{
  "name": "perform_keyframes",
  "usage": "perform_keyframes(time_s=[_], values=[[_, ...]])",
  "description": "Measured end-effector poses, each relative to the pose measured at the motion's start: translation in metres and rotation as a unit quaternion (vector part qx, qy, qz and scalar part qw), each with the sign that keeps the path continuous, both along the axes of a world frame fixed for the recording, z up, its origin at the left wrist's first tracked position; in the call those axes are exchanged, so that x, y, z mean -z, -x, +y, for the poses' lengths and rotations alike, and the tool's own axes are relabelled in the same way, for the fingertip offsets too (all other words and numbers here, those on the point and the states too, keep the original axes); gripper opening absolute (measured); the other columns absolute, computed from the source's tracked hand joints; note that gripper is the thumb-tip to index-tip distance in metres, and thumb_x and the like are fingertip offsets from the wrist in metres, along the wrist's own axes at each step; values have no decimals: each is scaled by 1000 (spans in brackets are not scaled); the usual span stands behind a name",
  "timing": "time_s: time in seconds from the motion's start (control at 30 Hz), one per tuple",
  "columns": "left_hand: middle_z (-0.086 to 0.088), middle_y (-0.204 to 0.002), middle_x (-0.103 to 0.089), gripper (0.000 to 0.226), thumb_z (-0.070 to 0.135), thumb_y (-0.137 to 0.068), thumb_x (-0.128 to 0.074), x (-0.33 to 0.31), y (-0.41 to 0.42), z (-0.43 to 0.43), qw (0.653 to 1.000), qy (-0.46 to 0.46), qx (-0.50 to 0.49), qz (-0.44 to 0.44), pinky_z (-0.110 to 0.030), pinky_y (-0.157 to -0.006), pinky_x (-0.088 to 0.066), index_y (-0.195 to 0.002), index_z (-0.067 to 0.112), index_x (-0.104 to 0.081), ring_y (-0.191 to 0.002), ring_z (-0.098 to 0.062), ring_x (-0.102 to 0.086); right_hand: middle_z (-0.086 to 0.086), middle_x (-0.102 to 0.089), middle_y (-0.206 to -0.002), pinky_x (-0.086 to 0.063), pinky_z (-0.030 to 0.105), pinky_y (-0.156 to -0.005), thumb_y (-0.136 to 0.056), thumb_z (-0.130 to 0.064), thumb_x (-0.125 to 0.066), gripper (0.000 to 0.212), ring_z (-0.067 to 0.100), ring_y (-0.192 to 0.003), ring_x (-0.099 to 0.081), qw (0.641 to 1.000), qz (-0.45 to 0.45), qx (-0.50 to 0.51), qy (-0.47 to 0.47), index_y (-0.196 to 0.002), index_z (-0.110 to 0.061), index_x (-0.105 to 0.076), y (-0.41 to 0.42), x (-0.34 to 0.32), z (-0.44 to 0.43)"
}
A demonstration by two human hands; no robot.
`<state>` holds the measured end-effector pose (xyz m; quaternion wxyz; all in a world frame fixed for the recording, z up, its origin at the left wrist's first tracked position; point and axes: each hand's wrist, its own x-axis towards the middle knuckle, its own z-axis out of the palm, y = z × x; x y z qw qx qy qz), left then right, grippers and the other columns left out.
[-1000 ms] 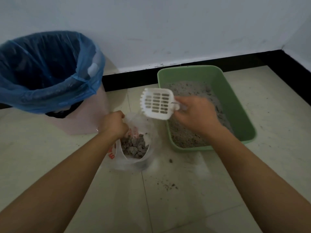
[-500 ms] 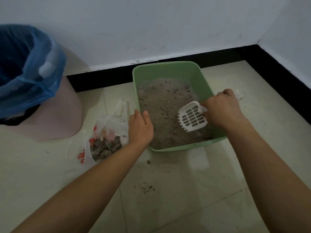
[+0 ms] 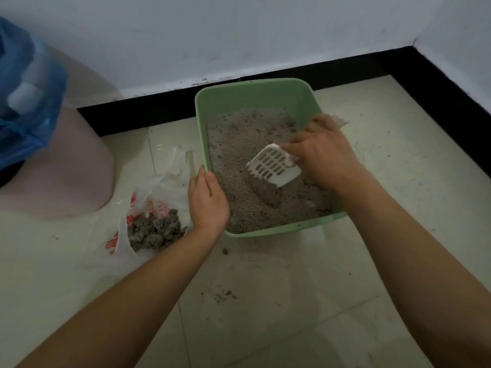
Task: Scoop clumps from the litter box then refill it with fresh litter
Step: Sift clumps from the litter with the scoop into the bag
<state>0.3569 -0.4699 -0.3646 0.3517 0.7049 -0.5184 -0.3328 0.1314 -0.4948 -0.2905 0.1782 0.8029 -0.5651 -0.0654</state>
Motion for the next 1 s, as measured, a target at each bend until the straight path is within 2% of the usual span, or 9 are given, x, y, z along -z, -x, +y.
perform_keyframes(time_s=[0.1, 0.23, 0.37, 0.43, 0.53, 0.7, 0.8, 0.93, 1.0], values=[[-12, -146, -42, 50, 32, -106, -23, 0, 0, 0, 1000, 3, -2, 7, -34, -117, -25, -150, 9, -34, -138, -24, -35, -8, -72, -111, -18, 38, -109, -75, -37, -80, 51, 17, -109, -61, 998, 24, 48, 19, -123, -36, -64, 5, -2, -3], [-10, -148, -40, 50, 32, -106, -22, 0, -1, 2, 1000, 3, 7, 10, -31, -116, -22, -150, 9, -32, -139, -23, -33, -5, -70, -116, -19, 43, -115, -77, -34, -78, 52, 20, -115, -59, 996, 27, 78, -20, -127, -33, -61, -3, 15, -5], [-13, -142, -45, 50, 32, -106, -22, 0, -1, 0, 1000, -2, 2, 24, -37, -115, -28, -148, 9, -37, -135, -25, -39, -12, -69, -119, -9, 40, -118, -86, -38, -68, 44, 18, -124, -53, 993, -46, 67, -90, -129, -39, -59, 14, 11, -4], [-15, -138, -47, 50, 32, -106, -22, 2, -2, -1, 1000, 0, 1, 28, -41, -113, -31, -145, 8, -41, -131, -27, -42, -12, -69, -117, -14, 41, -117, -91, -42, -63, 41, 17, -120, -54, 981, -55, 81, -167, -131, -41, -57, 21, 13, 0], [-15, -136, -48, 50, 34, -106, -22, 2, -2, 0, 999, -1, -2, 35, -44, -112, -32, -144, 9, -42, -129, -28, -43, -11, -72, -109, -21, 40, -114, -94, -39, -60, 32, 13, -106, -59, 954, -135, 94, -251, -126, -38, -62, 17, 28, 11], [-14, -137, -48, 50, 35, -106, -22, 0, -1, 1, 998, -2, -10, 56, -45, -112, -32, -143, 10, -44, -130, -27, -43, -7, -73, -102, -22, 37, -104, -96, -34, -56, 28, 17, -99, -61, 916, -257, 101, -291, -121, -37, -67, 2, 50, 17], [-15, -136, -49, 49, 35, -106, -23, 0, -2, 1, 998, -5, -17, 66, -45, -112, -33, -141, 10, -47, -128, -28, -44, -8, -74, -102, -20, 38, -107, -94, -34, -60, 26, 15, -100, -61, 896, -304, 105, -307, -117, -38, -69, -5, 56, 17], [-13, -139, -48, 49, 34, -105, -23, -3, 0, 2, 997, -11, -22, 73, -44, -114, -31, -141, 11, -47, -131, -26, -43, -10, -74, -97, -29, 40, -109, -90, -37, -64, 27, 13, -99, -62, 877, -342, 112, -319, -116, -42, -69, -8, 64, 22], [-11, -141, -47, 49, 34, -106, -23, -4, 0, 2, 996, -10, -27, 84, -41, -115, -29, -142, 11, -47, -132, -24, -41, -9, -75, -98, -29, 43, -111, -89, -38, -65, 30, 15, -105, -62, 867, -368, 115, -317, -119, -42, -68, -11, 66, 25]])
